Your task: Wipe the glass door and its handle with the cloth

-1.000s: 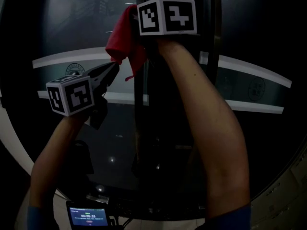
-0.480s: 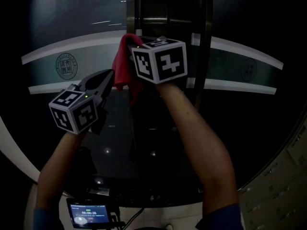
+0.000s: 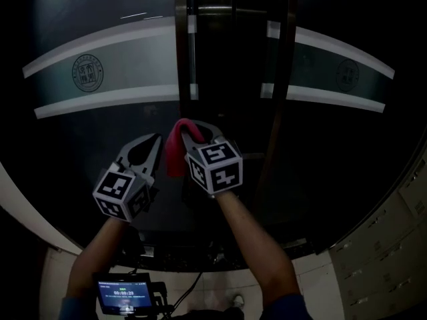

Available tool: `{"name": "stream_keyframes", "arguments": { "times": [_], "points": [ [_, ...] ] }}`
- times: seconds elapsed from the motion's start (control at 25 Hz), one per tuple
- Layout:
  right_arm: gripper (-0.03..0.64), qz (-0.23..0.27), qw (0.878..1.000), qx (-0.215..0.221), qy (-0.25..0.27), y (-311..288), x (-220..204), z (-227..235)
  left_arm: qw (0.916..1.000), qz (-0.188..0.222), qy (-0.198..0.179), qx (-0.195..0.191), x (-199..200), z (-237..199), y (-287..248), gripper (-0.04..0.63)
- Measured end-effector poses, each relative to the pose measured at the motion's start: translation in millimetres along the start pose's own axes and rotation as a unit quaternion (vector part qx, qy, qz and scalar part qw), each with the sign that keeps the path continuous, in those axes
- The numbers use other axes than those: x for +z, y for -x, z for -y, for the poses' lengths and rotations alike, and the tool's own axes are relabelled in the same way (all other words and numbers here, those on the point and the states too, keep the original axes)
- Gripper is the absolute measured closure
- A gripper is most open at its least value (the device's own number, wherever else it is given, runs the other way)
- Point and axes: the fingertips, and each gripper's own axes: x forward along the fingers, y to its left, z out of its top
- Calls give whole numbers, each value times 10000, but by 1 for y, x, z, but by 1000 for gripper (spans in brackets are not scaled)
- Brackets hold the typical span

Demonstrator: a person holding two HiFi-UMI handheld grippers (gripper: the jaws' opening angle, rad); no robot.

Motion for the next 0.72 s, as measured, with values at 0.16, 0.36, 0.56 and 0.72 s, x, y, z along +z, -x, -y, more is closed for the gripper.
{"name": "stream_keyframes", "arguments": {
  "times": [0.16, 0.36, 0.56, 0.72],
  "points": [
    [583, -135, 9996, -78, -238, 5, -40, -7, 9994, -300, 159, 36, -40, 5, 9, 586],
    [583, -135, 9996, -81, -243, 5, -46, -11, 9988, -358, 332, -23, -53, 10, 14, 586],
    [583, 17, 9999, -45, -89, 25, -34, -27, 9988, -274, 387, -106, -53, 15, 24, 586],
    [583, 183, 9997, 6, 156, 62, -22, -44, 9977, -242, 620, -155, -54, 29, 42, 588]
  ]
}}
